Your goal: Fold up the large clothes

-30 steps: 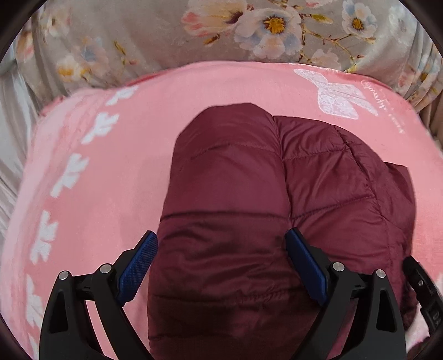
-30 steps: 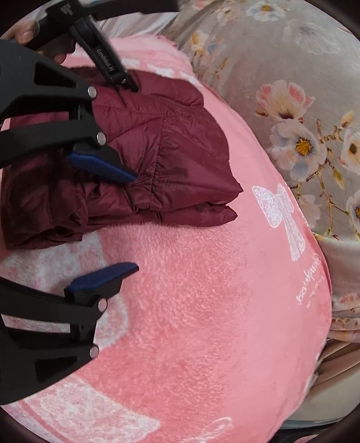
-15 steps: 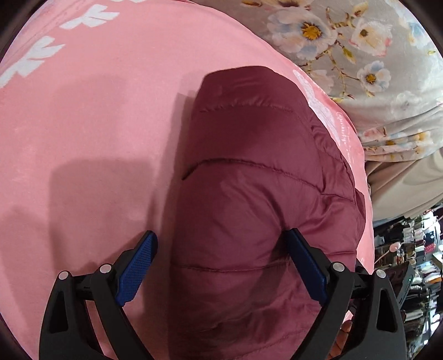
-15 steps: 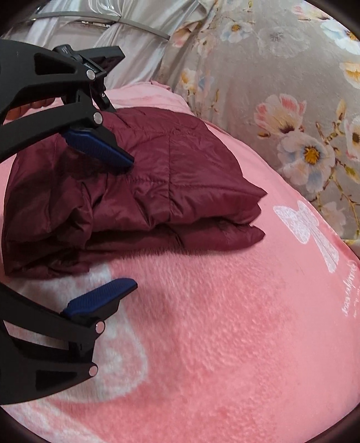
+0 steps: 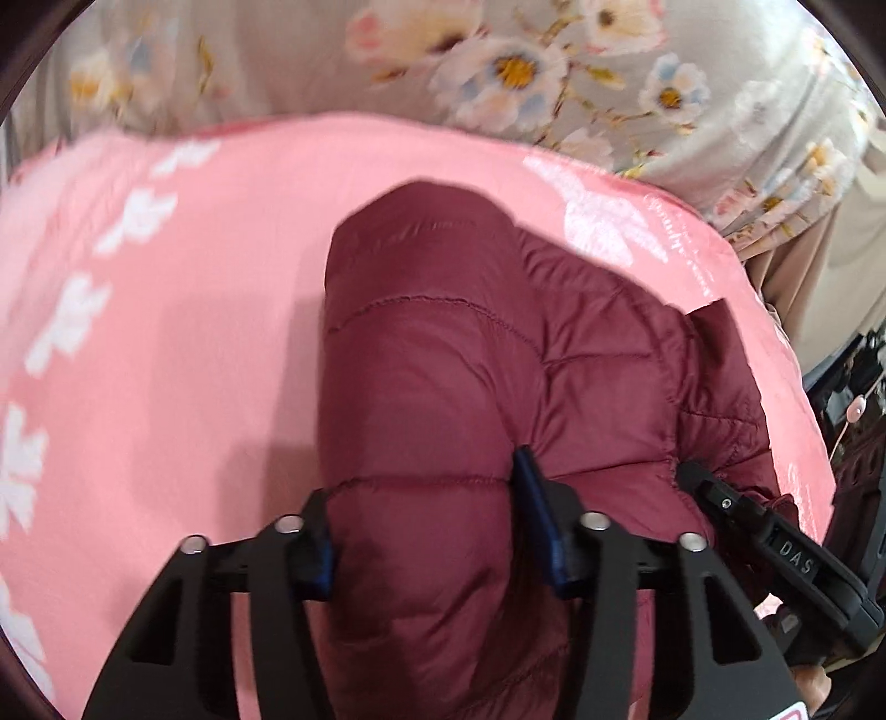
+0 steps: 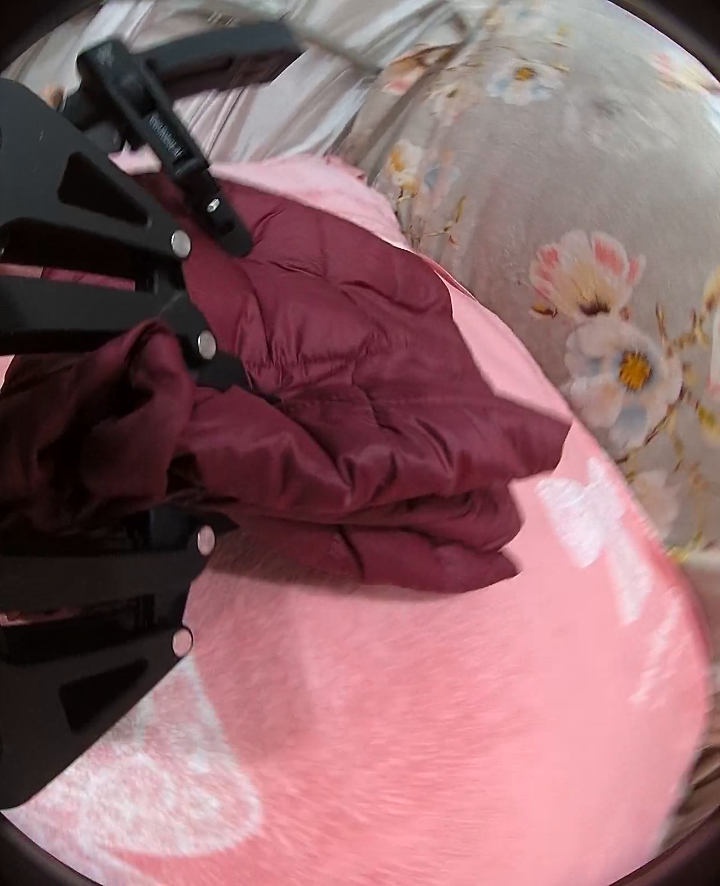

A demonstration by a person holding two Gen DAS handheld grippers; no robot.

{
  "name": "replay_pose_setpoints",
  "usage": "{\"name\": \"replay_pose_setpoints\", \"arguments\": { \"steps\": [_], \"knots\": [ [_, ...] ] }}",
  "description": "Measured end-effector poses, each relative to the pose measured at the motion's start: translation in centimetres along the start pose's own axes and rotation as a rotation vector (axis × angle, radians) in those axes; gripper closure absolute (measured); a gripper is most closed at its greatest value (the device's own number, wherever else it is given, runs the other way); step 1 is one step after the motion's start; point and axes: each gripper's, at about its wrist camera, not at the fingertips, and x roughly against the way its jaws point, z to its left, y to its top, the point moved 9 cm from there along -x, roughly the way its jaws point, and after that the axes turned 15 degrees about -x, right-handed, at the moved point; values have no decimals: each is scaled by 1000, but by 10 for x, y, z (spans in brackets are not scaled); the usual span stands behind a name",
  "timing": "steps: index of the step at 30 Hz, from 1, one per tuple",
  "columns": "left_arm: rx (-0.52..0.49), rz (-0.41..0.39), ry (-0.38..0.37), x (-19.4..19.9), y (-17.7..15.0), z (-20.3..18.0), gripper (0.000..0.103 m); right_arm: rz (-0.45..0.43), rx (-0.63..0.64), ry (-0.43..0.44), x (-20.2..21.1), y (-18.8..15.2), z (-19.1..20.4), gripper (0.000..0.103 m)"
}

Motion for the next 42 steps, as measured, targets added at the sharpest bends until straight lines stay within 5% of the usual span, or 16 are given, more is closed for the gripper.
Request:
{"name": "replay_pose_setpoints", "arguments": {
  "steps": [11, 18, 32, 42],
  "knots": [
    [-156, -233, 167, 43, 102, 58, 66, -166, 191, 79, -20, 54, 118, 87],
    [-182, -297, 239, 33, 143, 111, 65, -207, 253, 120, -69, 82, 175, 87],
    [-186, -299, 283, -18, 164, 165, 65, -214, 325, 91, -144, 93, 203, 87],
    [-186, -395, 259, 6, 182, 166, 66, -289, 385, 125, -117, 105, 230, 87]
  ]
}}
